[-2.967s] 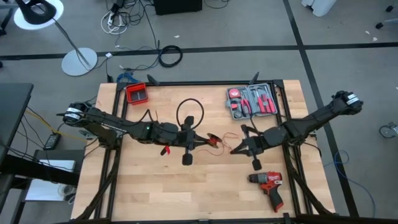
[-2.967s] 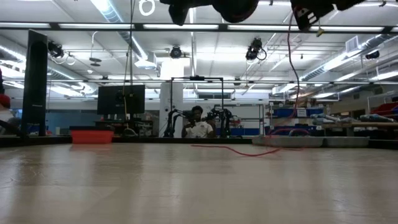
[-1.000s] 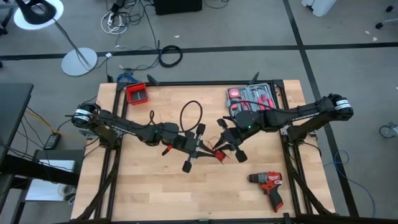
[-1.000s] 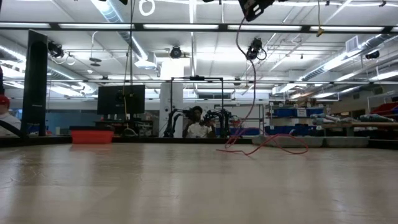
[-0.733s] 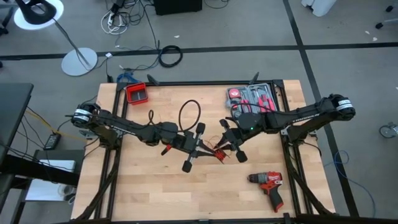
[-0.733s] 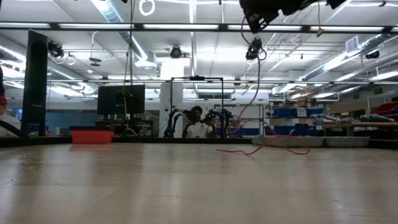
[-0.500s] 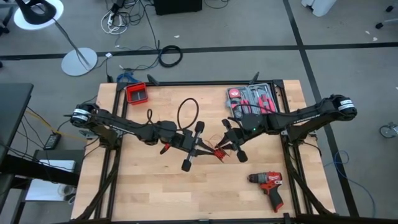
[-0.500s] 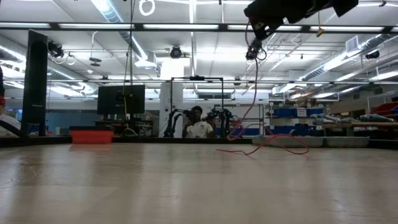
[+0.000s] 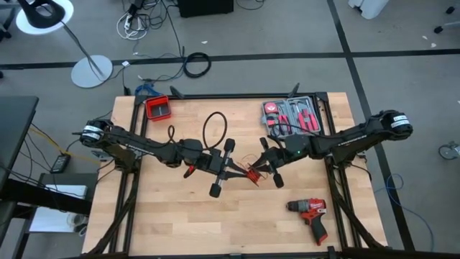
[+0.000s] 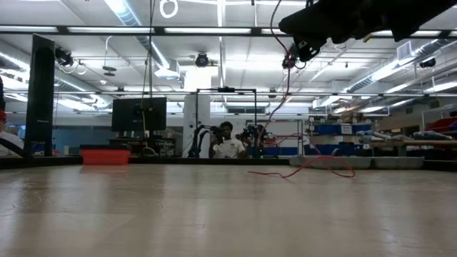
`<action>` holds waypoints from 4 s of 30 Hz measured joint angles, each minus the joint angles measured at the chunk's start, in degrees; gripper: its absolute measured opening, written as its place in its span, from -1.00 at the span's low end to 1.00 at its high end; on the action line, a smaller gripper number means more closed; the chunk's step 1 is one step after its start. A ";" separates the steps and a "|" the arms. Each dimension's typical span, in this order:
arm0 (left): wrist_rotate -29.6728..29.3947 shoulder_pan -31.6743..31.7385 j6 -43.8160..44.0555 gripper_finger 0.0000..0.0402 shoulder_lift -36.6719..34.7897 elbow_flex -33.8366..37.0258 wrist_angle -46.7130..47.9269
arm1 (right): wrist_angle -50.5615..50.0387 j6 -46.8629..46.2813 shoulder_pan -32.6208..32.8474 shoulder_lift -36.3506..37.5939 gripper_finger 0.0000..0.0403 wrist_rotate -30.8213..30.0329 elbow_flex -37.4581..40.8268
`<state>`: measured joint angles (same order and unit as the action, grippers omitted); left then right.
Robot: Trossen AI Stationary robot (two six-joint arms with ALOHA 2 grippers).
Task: Coil cords
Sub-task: Coil the red wire onto the black spool
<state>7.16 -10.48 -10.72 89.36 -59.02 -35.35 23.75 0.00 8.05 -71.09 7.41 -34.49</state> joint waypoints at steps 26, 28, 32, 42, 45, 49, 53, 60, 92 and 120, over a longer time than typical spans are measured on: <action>-0.70 0.00 0.48 -0.95 -0.02 0.00 0.57 | 0.98 4.53 5.59 0.83 -0.73 -15.64 3.23; -0.71 0.00 0.52 -0.95 -0.02 0.00 0.59 | 1.22 6.01 6.53 1.06 -0.74 -15.64 3.23; -0.71 0.00 0.56 -0.95 -0.02 0.00 0.73 | 1.57 7.23 7.74 1.12 -0.74 -20.84 3.22; -1.29 0.00 0.70 -0.95 -0.02 0.00 0.68 | 0.32 7.51 6.93 0.94 -0.74 -22.39 3.21; -1.29 0.00 0.70 -0.95 -0.02 0.00 0.56 | 0.19 6.19 6.78 0.94 -0.74 -22.30 3.21; -1.28 0.00 0.70 -0.95 -0.03 0.00 0.46 | -0.09 6.21 6.75 0.92 -0.74 -22.26 3.22; -1.27 -0.01 0.70 -0.95 -0.04 0.00 0.46 | -0.07 6.54 6.44 0.90 -0.74 -22.26 3.21; -1.57 0.00 0.70 -0.95 -0.04 0.00 0.37 | 0.22 6.53 5.03 -0.15 -0.74 -21.80 3.21; -1.75 0.00 0.95 -0.95 -0.04 0.00 1.73 | 2.94 5.67 4.66 -4.19 -0.77 -21.32 3.21; -20.74 0.02 11.17 -0.95 -0.07 -0.02 23.57 | -19.29 -2.86 19.70 8.38 -1.00 -23.70 -0.25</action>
<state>-13.58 -10.46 0.45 89.30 -59.05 -11.78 4.46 -2.85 27.75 -62.71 -16.29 -34.74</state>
